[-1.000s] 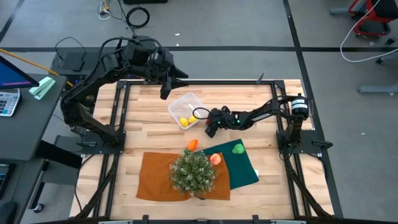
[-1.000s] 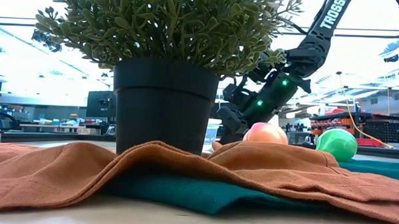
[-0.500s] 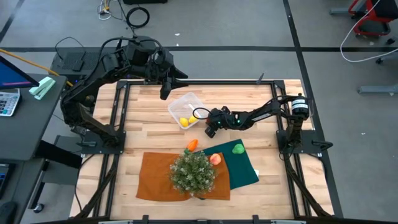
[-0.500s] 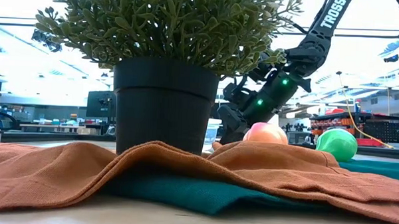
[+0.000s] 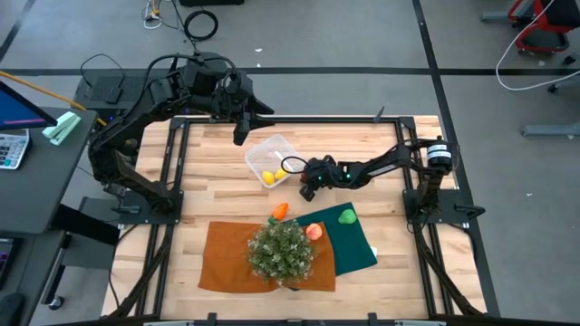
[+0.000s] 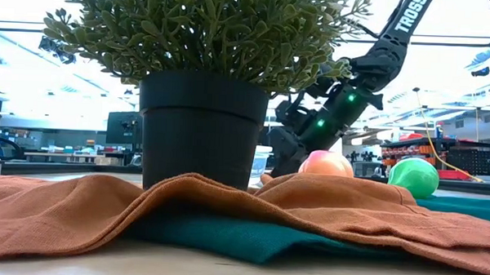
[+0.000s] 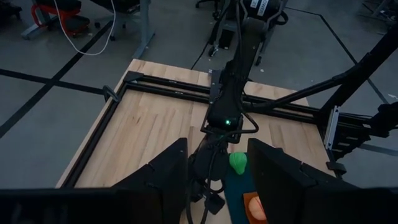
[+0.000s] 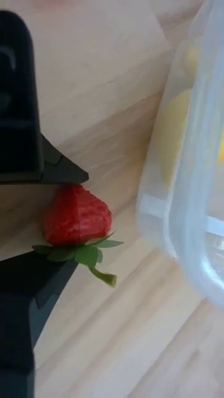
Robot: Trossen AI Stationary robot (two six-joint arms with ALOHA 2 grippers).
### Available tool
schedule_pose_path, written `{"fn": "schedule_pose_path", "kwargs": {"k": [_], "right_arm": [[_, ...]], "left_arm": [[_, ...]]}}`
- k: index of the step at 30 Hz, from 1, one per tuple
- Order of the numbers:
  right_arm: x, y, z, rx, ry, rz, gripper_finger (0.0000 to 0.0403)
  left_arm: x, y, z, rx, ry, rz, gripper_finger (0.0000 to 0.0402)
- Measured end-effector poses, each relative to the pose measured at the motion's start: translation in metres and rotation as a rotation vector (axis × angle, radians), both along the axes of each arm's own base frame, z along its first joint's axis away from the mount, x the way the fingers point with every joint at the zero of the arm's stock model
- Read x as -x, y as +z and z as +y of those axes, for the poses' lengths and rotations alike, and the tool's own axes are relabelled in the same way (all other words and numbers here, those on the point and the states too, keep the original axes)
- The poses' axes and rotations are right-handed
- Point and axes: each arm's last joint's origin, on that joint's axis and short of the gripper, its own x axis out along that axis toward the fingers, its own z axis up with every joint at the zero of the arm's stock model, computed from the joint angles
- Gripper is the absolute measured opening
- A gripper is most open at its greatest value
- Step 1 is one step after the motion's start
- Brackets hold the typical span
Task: Pick and placing Produce into tupperware
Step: Put the strawberry into the transparent container
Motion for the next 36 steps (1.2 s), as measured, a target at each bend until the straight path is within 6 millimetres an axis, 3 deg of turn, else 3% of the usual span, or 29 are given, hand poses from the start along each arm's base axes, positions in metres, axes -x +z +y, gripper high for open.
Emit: {"fn": "schedule_pose_path", "kwargs": {"k": [9, 17, 23, 29, 36], "right_arm": [[0.016, 0.035, 0.001, 0.013, 0.011, 0.025, 0.0086], [0.033, 0.084, 0.005, 0.066, 0.042, -0.065, 0.0089], [0.036, 0.095, 0.004, 0.112, 0.083, -0.081, 0.009], [0.019, 0.108, 0.0, 0.144, 0.12, -0.118, 0.0091], [-0.018, 0.115, -0.026, 0.168, 0.171, -0.126, 0.0091]], "left_arm": [[0.0, 0.0, 0.0, -0.001, 0.0, -0.001, 0.0175], [0.0, 0.0, 0.0, -0.008, -0.003, 0.0, 0.0173], [0.0, 0.0, 0.0, -0.015, -0.006, 0.0, 0.0176], [0.0, 0.0, 0.0, -0.02, -0.008, 0.0, 0.0173], [0.0, 0.0, 0.0, -0.02, -0.008, 0.0, 0.0175]]}}
